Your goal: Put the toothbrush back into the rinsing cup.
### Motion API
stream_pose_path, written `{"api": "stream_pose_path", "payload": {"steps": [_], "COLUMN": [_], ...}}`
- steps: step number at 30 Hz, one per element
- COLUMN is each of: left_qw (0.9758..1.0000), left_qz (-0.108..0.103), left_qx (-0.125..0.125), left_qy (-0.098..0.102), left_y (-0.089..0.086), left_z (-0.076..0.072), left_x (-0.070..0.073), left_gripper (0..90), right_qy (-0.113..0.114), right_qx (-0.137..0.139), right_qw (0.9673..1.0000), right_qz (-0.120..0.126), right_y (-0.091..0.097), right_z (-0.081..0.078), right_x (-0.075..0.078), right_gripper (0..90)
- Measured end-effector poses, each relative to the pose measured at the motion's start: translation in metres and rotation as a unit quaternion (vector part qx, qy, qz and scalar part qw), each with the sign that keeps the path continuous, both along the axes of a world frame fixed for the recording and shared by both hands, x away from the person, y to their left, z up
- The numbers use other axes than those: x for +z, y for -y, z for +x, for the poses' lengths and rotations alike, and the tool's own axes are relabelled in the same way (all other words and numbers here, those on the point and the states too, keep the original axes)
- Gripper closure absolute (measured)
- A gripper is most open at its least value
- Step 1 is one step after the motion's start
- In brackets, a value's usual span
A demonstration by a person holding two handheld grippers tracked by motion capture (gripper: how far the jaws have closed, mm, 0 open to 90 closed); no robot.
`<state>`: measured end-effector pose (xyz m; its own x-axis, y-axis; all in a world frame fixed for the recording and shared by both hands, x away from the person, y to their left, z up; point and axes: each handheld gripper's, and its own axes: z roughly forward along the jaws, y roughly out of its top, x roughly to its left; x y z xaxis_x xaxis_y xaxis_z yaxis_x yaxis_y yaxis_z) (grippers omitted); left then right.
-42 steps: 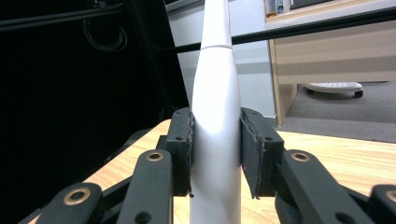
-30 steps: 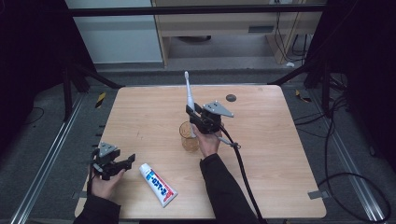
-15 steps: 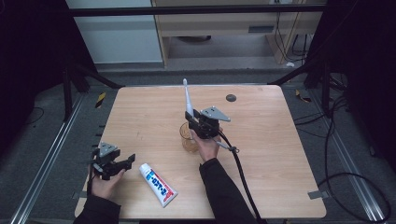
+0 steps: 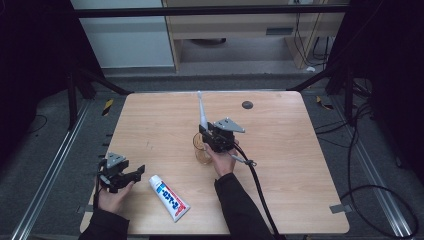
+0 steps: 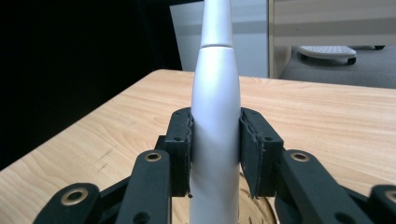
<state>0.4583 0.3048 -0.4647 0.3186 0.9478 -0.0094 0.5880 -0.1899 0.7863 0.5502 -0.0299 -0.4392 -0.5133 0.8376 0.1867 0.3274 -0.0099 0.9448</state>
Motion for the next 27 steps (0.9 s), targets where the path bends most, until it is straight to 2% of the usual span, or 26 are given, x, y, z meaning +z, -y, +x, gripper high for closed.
{"api": "stream_pose_path", "payload": {"steps": [6,21,27], "left_qw": [1.0000,1.0000,1.0000], "left_qz": [0.000,0.004,0.004], "left_qx": [0.000,-0.002,-0.002], "left_qy": [0.000,-0.001,-0.001], "left_y": [0.0002,0.0004,0.0006], "left_z": [0.0000,0.0000,0.0000], "left_x": [0.0000,-0.0001,-0.0001], "left_gripper": [32.2,32.2,32.2], "right_qy": [-0.004,-0.035,-0.032], "right_qx": [0.001,0.011,0.011], "right_qw": [1.0000,0.9990,0.9991], "right_qz": [-0.004,-0.028,-0.025], "right_y": [0.0005,0.0018,0.0030], "right_z": [-0.0023,-0.0028,-0.0036], "right_x": [-0.0017,-0.0087,-0.0081], "right_gripper": [66.3,65.8,64.4]}}
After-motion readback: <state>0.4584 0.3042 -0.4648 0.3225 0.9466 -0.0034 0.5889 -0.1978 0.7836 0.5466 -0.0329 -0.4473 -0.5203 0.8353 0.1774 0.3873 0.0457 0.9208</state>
